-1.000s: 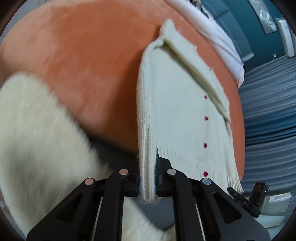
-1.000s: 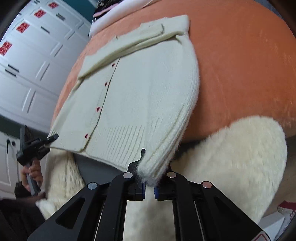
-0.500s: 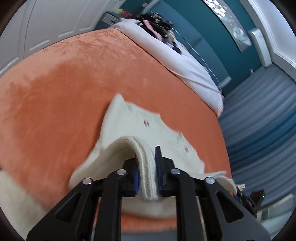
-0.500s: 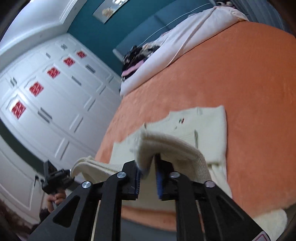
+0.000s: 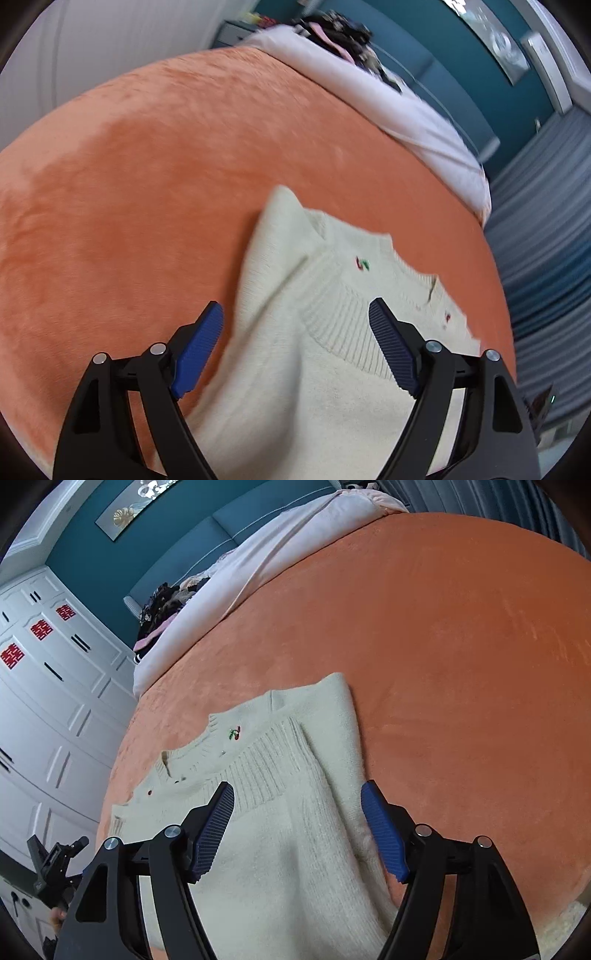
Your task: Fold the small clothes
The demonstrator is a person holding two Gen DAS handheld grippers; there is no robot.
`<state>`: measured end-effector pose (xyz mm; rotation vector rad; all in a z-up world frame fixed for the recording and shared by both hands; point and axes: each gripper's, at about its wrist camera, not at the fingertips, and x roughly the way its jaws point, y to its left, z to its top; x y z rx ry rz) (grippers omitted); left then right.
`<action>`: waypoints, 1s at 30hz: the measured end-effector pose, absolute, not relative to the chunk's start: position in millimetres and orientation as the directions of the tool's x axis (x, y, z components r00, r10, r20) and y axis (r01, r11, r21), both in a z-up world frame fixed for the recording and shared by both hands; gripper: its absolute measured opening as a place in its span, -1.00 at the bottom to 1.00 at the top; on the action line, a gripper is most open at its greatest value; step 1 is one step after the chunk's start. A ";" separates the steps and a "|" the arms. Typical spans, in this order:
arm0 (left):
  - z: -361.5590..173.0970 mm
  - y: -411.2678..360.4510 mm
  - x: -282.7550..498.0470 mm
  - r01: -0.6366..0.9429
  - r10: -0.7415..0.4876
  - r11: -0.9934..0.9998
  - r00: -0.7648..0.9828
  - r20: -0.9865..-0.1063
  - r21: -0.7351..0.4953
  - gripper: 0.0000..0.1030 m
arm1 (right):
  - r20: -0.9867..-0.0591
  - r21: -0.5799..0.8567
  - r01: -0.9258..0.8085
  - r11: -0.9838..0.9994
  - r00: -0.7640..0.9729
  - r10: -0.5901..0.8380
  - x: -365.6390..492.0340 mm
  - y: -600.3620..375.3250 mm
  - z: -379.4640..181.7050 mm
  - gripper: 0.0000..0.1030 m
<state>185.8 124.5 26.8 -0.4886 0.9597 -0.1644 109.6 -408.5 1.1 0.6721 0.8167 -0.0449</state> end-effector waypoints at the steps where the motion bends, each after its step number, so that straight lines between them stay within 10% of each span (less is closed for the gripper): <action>1: 20.0 118.5 192.5 -0.065 -0.347 0.888 0.554 -0.756 -0.455 0.52 | -0.696 0.531 0.288 0.797 0.685 0.216 114.4 -410.8 -4.1 0.36; 4: 6.7 103.9 198.6 -0.067 -0.317 0.912 0.514 -0.797 -0.405 0.07 | -0.745 0.477 0.285 0.832 0.632 0.211 131.8 -398.4 -19.5 0.34; 6: 6.6 102.4 198.0 -0.067 -0.289 0.926 0.512 -0.809 -0.372 -0.43 | -0.767 0.420 0.243 0.874 0.609 0.200 132.7 -389.3 -21.4 -0.63; 10: 32.4 114.3 184.0 -0.038 -0.310 0.915 0.574 -0.758 -0.403 -0.86 | -0.689 0.468 0.147 0.871 0.678 0.256 114.1 -384.2 8.0 -0.85; 17: 117.6 109.2 201.5 0.043 -0.336 0.896 0.718 -0.610 -0.442 -0.85 | -0.444 0.517 0.019 0.856 0.861 0.249 120.5 -396.1 117.7 -0.86; 24: 15.3 92.7 277.3 -0.098 -0.238 0.936 0.532 -0.812 -0.339 -0.81 | -0.781 0.454 0.300 0.839 0.587 0.214 202.4 -420.4 -25.9 -0.81; 26: -19.5 94.5 272.4 -0.148 -0.213 0.937 0.480 -0.851 -0.318 -0.77 | -0.757 0.458 0.298 0.838 0.625 0.192 190.0 -416.9 -31.8 -0.81; 30: -0.7 125.7 232.3 -0.228 -0.257 0.868 0.552 -0.793 -0.440 -0.27 | -0.696 0.512 0.323 0.796 0.700 0.164 139.9 -424.4 0.9 0.18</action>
